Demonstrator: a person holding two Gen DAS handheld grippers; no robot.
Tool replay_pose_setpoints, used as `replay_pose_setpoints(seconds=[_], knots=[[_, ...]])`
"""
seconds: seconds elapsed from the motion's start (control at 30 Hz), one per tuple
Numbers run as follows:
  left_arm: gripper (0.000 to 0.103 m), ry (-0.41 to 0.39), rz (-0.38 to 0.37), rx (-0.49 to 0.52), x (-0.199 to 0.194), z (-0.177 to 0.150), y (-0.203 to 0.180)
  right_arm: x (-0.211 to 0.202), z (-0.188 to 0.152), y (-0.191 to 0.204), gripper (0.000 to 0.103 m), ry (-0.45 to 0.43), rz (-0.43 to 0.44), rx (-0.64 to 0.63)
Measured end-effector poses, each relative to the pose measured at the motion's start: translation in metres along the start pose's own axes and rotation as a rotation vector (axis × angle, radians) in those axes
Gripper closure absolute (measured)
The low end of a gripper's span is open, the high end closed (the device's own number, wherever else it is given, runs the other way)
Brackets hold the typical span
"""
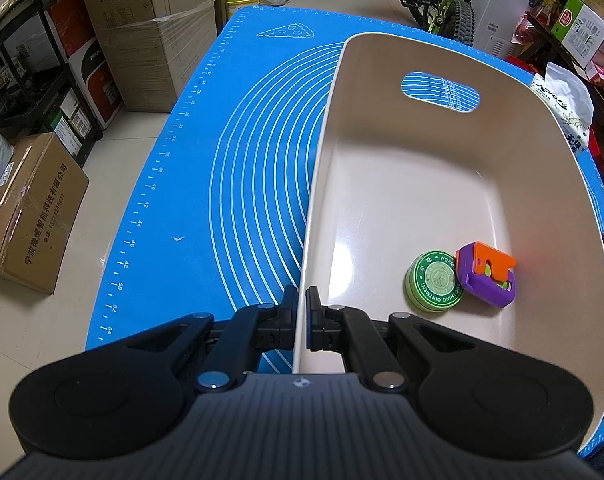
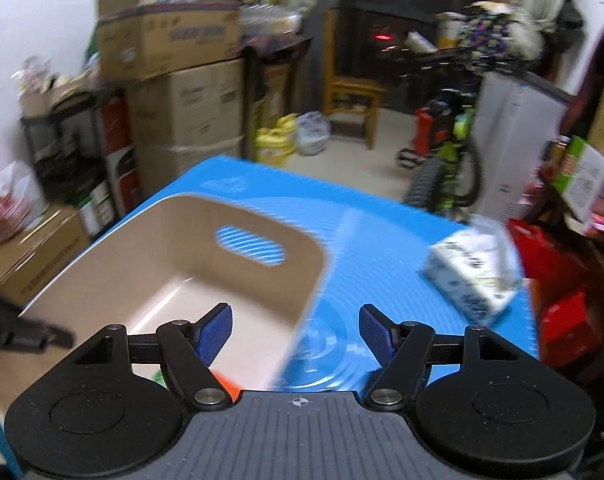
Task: Organize rigid objects
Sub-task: 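Move the right gripper back to the clear tape roll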
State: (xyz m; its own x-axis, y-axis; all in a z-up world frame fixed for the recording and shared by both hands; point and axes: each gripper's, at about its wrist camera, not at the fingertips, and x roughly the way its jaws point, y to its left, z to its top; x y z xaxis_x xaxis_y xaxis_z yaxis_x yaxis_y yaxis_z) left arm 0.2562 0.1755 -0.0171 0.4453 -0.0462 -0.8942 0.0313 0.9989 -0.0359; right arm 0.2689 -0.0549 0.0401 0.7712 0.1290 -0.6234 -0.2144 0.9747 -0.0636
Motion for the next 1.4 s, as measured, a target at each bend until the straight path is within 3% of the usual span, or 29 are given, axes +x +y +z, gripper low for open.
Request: replay_pose_setpoints(seconds=[0.23, 0.5, 0.9, 1.1, 1.3, 1.33, 1.4], knots=[[0.098, 0.000, 0.001, 0.000, 0.000, 0.000, 0.000, -0.003, -0.020, -0.069, 0.027, 0.021, -0.140, 0.066], [0.098, 0.000, 0.001, 0.000, 0.000, 0.000, 0.000, 0.017, -0.073, -0.120, 0.030, 0.163, -0.237, 0.099], [0.098, 0.000, 0.002, 0.001, 0.000, 0.000, 0.000, 0.048, -0.112, -0.122, 0.034, 0.317, -0.141, 0.095], [0.097, 0.000, 0.002, 0.001, 0.000, 0.000, 0.000, 0.065, -0.114, -0.123, 0.043, 0.355, -0.105, 0.079], [0.097, 0.000, 0.002, 0.001, 0.000, 0.000, 0.000, 0.075, -0.117, -0.123, 0.059, 0.382, -0.072, 0.067], [0.097, 0.000, 0.002, 0.001, 0.000, 0.000, 0.000, 0.074, -0.117, -0.123, 0.070, 0.381, -0.059, 0.071], [0.097, 0.000, 0.001, 0.000, 0.000, 0.000, 0.000, 0.073, -0.117, -0.121, 0.076, 0.375, -0.036, 0.064]])
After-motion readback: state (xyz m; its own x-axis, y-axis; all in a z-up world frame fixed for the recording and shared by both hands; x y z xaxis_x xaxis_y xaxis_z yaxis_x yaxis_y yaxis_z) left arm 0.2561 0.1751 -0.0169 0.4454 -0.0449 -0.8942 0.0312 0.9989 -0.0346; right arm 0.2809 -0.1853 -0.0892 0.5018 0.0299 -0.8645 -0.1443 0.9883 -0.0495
